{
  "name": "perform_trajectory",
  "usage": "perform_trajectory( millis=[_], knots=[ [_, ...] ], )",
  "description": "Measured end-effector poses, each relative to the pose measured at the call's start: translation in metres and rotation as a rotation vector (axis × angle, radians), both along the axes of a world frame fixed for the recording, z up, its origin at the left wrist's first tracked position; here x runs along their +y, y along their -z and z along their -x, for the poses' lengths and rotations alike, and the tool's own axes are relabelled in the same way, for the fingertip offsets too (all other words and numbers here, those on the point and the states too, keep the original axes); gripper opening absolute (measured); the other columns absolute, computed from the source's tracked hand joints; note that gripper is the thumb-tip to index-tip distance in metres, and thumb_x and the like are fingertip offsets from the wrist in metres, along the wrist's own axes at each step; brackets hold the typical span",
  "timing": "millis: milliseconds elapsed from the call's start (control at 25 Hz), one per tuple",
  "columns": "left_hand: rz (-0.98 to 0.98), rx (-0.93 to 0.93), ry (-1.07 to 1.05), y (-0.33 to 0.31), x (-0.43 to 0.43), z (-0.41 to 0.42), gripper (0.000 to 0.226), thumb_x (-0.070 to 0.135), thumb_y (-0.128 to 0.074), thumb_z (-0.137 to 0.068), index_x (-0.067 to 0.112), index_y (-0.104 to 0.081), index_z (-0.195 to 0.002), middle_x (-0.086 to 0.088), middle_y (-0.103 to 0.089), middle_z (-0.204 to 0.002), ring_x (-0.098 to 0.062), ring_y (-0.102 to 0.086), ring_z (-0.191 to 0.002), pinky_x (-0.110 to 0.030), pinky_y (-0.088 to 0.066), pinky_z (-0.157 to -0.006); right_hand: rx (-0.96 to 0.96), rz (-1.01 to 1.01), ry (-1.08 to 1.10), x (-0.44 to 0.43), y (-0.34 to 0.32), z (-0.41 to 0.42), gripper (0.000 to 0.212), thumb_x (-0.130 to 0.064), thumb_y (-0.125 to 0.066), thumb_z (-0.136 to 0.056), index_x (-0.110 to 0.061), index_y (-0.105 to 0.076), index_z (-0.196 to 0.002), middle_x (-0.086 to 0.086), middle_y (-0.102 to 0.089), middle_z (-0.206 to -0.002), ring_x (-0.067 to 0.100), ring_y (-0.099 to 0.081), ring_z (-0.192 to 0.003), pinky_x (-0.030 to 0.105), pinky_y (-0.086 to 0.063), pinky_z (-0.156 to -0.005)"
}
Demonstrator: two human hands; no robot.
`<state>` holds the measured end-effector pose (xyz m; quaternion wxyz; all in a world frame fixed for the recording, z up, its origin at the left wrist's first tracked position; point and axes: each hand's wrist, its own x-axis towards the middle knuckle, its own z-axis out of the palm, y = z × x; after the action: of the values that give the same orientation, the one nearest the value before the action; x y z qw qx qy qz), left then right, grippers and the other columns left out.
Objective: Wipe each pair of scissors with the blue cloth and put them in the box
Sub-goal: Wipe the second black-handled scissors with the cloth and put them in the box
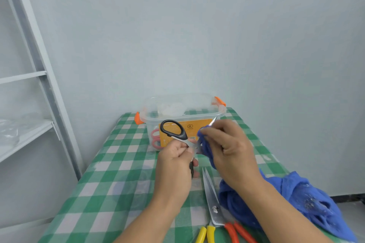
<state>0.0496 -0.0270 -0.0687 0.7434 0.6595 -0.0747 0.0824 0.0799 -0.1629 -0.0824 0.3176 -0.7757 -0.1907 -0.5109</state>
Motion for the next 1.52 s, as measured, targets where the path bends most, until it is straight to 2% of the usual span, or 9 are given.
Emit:
perform_trajectory(
  millis=[160,440,600,760,840,1000,1200,1360,1520],
  knots=[
    [0.028,0.032,0.011,-0.004,0.006,-0.002,0.017,-0.002,-0.052,-0.096,-0.001,-0.069,-0.094,-0.004,-0.064,-0.074,-0.011,-0.055,-0.057,-0.032,-0.048,-0.051,-0.03,0.168,-0.102,0.008,0.0,0.002,0.025,-0.018,-0.055,-0.096,-0.008,-0.077,-0.092,0.003,-0.061,-0.087,0.022,-0.057,-0.078,0.028,-0.045,-0.067],
    [0.034,0.068,0.006,-0.006,0.003,0.003,0.027,0.031,-0.053,-0.101,0.012,-0.071,-0.095,-0.007,-0.055,-0.069,-0.017,-0.055,-0.058,-0.033,-0.048,-0.05,0.311,-0.27,0.126,-0.022,-0.004,-0.003,0.018,-0.013,-0.061,-0.098,-0.021,-0.075,-0.103,-0.005,-0.06,-0.097,0.017,-0.06,-0.091,0.029,-0.045,-0.078],
    [0.189,0.148,-0.012,-0.013,0.003,0.0,0.043,0.05,-0.038,-0.103,0.02,-0.069,-0.103,-0.015,-0.071,-0.079,-0.018,-0.061,-0.058,-0.029,-0.053,-0.051,0.159,-0.354,0.044,-0.016,-0.014,0.011,0.023,-0.007,-0.062,-0.096,-0.028,-0.07,-0.099,-0.011,-0.062,-0.099,0.004,-0.059,-0.091,0.02,-0.046,-0.08],
    [0.204,0.134,0.008,-0.009,0.0,-0.002,0.047,0.051,-0.034,-0.104,0.022,-0.071,-0.111,-0.011,-0.078,-0.092,-0.02,-0.075,-0.083,-0.037,-0.06,-0.072,0.06,0.016,-0.124,0.01,-0.007,0.015,0.014,-0.011,-0.061,-0.093,-0.019,-0.071,-0.098,-0.008,-0.063,-0.096,0.013,-0.06,-0.089,0.026,-0.048,-0.075],
    [0.2,0.098,-0.008,-0.008,-0.002,-0.001,0.046,0.048,-0.035,-0.105,0.021,-0.072,-0.11,-0.008,-0.078,-0.1,-0.019,-0.074,-0.094,-0.031,-0.059,-0.074,-0.009,0.207,-0.091,0.021,-0.001,0.01,0.016,-0.013,-0.058,-0.095,-0.011,-0.074,-0.095,-0.001,-0.065,-0.095,0.023,-0.059,-0.084,0.033,-0.048,-0.07],
    [0.212,0.042,-0.051,-0.008,-0.004,-0.001,0.043,0.042,-0.038,-0.105,0.018,-0.073,-0.107,-0.004,-0.077,-0.103,-0.018,-0.072,-0.102,-0.032,-0.055,-0.087,-0.092,0.225,-0.091,0.026,-0.003,0.009,0.013,-0.005,-0.066,-0.091,-0.009,-0.077,-0.094,0.001,-0.07,-0.099,0.023,-0.061,-0.084,0.029,-0.05,-0.071],
    [0.261,0.037,-0.053,-0.011,-0.004,0.001,0.045,0.044,-0.038,-0.105,0.014,-0.072,-0.107,-0.02,-0.075,-0.094,-0.025,-0.073,-0.082,-0.026,-0.056,-0.056,-0.047,0.234,-0.054,0.019,-0.005,0.011,0.025,-0.012,-0.049,-0.094,-0.006,-0.073,-0.091,0.003,-0.068,-0.092,0.028,-0.059,-0.076,0.037,-0.05,-0.063],
    [0.251,0.037,-0.048,-0.011,-0.001,-0.001,0.046,0.05,-0.035,-0.105,0.019,-0.068,-0.108,-0.016,-0.076,-0.086,-0.027,-0.073,-0.079,-0.034,-0.058,-0.058,-0.016,0.255,-0.05,0.011,-0.003,0.011,0.018,0.002,-0.057,-0.088,-0.007,-0.072,-0.091,0.002,-0.066,-0.092,0.025,-0.056,-0.079,0.035,-0.048,-0.066],
    [0.249,0.029,-0.059,-0.01,0.004,-0.002,0.044,0.05,-0.036,-0.103,0.018,-0.066,-0.106,-0.02,-0.072,-0.081,-0.023,-0.062,-0.068,-0.034,-0.053,-0.067,0.075,0.391,-0.208,0.014,-0.001,0.016,0.021,0.007,-0.062,-0.085,-0.009,-0.072,-0.093,-0.003,-0.064,-0.097,0.016,-0.047,-0.084,0.017,-0.038,-0.076]
  ],
)
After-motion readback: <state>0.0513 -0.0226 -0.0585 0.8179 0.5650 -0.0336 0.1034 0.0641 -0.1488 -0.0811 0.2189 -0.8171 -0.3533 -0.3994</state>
